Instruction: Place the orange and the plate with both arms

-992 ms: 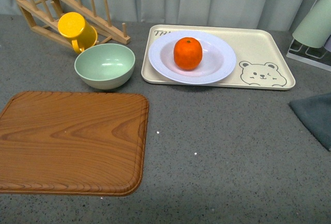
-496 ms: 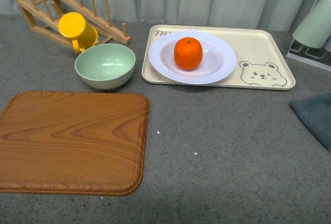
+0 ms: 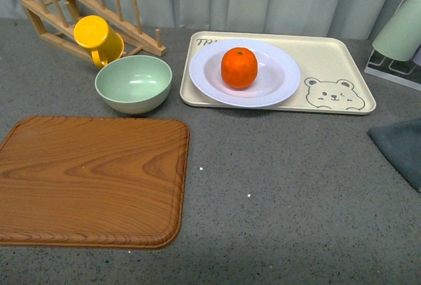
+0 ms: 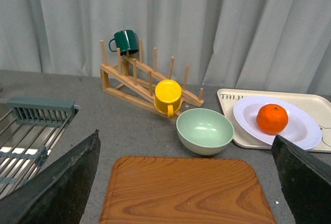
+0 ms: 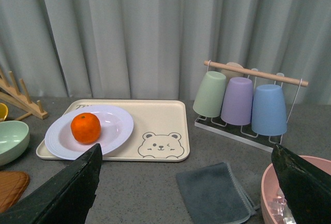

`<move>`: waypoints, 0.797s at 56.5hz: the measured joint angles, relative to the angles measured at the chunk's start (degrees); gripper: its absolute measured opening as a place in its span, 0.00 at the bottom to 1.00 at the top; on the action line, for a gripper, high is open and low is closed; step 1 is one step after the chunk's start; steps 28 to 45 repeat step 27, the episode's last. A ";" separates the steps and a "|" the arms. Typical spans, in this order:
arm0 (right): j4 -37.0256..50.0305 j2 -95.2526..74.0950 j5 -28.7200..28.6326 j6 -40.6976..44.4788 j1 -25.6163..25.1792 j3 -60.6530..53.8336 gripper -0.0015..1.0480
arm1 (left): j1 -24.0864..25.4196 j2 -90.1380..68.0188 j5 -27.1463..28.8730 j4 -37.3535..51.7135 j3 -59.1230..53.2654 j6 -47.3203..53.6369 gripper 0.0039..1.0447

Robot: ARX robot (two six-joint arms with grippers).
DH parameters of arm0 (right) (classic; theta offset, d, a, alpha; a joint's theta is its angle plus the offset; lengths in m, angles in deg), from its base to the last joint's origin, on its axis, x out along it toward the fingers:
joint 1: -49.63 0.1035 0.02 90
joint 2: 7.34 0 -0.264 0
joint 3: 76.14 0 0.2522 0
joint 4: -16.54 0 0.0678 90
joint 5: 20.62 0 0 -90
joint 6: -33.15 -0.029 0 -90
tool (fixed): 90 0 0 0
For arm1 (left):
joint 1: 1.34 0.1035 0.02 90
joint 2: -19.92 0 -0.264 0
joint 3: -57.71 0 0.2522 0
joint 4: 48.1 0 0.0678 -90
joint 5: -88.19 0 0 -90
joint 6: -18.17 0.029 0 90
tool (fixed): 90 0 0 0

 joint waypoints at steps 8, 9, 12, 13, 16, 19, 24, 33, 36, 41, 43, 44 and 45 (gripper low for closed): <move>0.00 0.00 -0.02 0.00 0.00 0.00 0.91 | 0.00 0.00 0.02 0.00 0.00 0.00 0.94; 0.00 0.00 -0.02 0.00 0.00 0.00 0.91 | 0.00 0.00 0.02 0.00 0.00 0.00 0.94; 0.00 0.00 -0.02 0.00 0.00 0.00 0.91 | 0.00 0.00 0.02 0.00 0.00 0.00 0.94; 0.00 0.00 -0.02 0.00 0.00 0.00 0.91 | 0.00 0.00 0.02 0.00 0.00 0.00 0.94; 0.00 0.00 0.00 0.00 0.00 0.00 0.91 | 0.00 0.00 0.02 0.00 0.00 0.00 0.94; 0.00 0.00 -0.02 0.00 0.00 0.00 0.91 | 0.00 0.00 0.02 0.00 0.00 0.00 0.94; 0.00 0.00 -0.02 0.00 0.00 0.00 0.91 | 0.00 0.00 0.02 0.00 0.00 0.00 0.94; 0.00 0.00 -0.02 0.00 0.00 0.00 0.91 | 0.00 0.00 0.02 0.00 0.00 -0.02 0.94; 0.00 0.00 -0.02 0.00 0.00 0.00 0.91 | 0.00 0.00 0.02 0.00 0.00 -0.02 0.94; 0.00 0.00 -0.02 0.00 0.00 0.00 0.91 | 0.00 0.00 0.02 0.00 0.00 -0.02 0.94; 0.00 0.00 -0.02 0.00 0.00 0.00 0.91 | 0.00 0.00 0.02 0.00 0.00 -0.02 0.94; 0.00 0.00 -0.02 0.00 0.00 0.00 0.91 | 0.00 0.00 0.02 0.00 0.00 -0.02 0.94; 0.00 0.00 -0.02 0.00 0.00 0.00 0.91 | 0.00 0.00 0.02 0.00 0.00 -0.02 0.94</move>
